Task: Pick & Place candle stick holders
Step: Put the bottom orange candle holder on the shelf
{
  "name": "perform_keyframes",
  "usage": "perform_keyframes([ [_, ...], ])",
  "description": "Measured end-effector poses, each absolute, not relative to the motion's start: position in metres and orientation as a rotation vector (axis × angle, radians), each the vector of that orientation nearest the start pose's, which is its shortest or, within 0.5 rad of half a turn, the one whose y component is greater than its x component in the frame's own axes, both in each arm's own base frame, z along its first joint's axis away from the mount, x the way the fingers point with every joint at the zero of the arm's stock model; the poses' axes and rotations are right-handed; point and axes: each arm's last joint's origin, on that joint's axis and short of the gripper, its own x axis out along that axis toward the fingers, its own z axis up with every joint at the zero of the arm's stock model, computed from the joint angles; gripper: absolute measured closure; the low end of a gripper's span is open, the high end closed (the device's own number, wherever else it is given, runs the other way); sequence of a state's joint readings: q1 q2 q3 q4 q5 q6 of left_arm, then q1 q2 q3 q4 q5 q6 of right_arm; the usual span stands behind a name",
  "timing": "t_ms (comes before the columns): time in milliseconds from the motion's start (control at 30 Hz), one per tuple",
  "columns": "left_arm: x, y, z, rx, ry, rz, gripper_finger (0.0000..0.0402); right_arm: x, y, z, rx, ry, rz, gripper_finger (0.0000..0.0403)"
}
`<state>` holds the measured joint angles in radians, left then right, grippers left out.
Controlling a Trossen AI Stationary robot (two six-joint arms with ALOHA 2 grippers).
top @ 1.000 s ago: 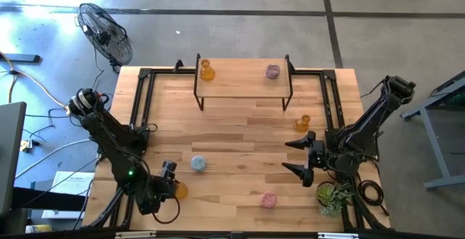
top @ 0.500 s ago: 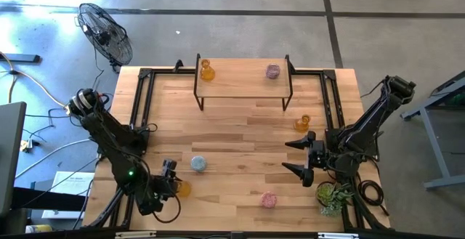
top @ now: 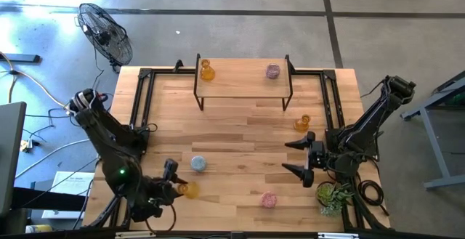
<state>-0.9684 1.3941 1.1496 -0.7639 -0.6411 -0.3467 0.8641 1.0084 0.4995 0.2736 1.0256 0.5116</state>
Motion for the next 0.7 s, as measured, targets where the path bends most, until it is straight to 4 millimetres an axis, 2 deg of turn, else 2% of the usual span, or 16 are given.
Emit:
perform_keyframes([
  [233,0.174,-0.220,0.325,0.497,0.616,-0.183,0.0235,0.151,0.139,0.240,0.292,0.104,-0.167,0.0024],
  [367,0.181,-0.212,0.347,0.511,0.613,-0.188,0.0235,0.151,0.139,0.240,0.273,0.110,-0.152,0.0024],
  [533,0.198,-0.190,0.371,0.579,0.625,-0.173,0.0235,0.151,0.139,0.240,0.236,0.115,-0.144,0.0024],
  [700,0.226,-0.153,0.392,0.587,0.646,-0.159,0.0235,0.151,0.140,0.240,0.212,0.117,-0.139,0.0024],
])
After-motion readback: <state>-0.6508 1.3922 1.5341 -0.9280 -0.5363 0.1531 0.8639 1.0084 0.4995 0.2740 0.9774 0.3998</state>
